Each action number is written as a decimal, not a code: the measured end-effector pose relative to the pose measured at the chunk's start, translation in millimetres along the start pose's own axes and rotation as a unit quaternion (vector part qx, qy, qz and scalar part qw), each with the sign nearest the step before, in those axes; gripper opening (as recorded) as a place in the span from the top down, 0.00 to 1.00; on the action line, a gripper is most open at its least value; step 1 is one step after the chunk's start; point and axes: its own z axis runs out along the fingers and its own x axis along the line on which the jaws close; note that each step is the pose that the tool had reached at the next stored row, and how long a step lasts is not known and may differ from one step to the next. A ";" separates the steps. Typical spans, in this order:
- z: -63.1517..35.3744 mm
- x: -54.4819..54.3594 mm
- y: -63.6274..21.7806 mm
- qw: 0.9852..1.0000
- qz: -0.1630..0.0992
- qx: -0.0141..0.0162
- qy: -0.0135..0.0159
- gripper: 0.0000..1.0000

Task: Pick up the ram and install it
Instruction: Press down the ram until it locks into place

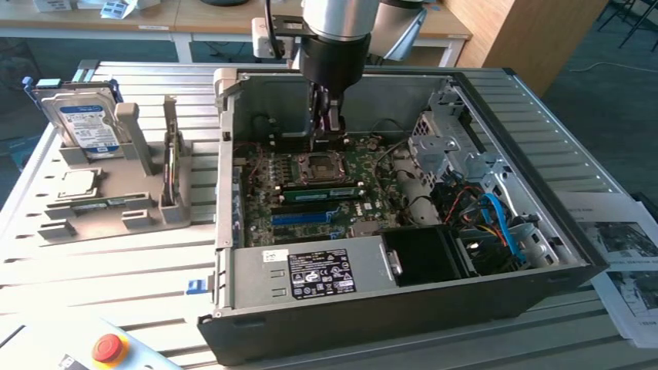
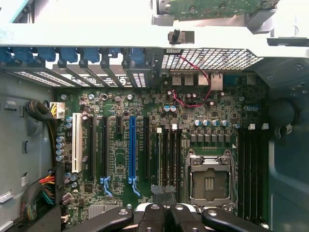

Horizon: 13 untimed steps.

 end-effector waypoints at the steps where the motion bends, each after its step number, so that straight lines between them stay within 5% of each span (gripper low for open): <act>1: 0.0 0.0 0.0 1.000 0.000 0.000 0.000 0.90; 13: 0.0 0.0 0.0 1.000 0.002 0.000 0.000 0.90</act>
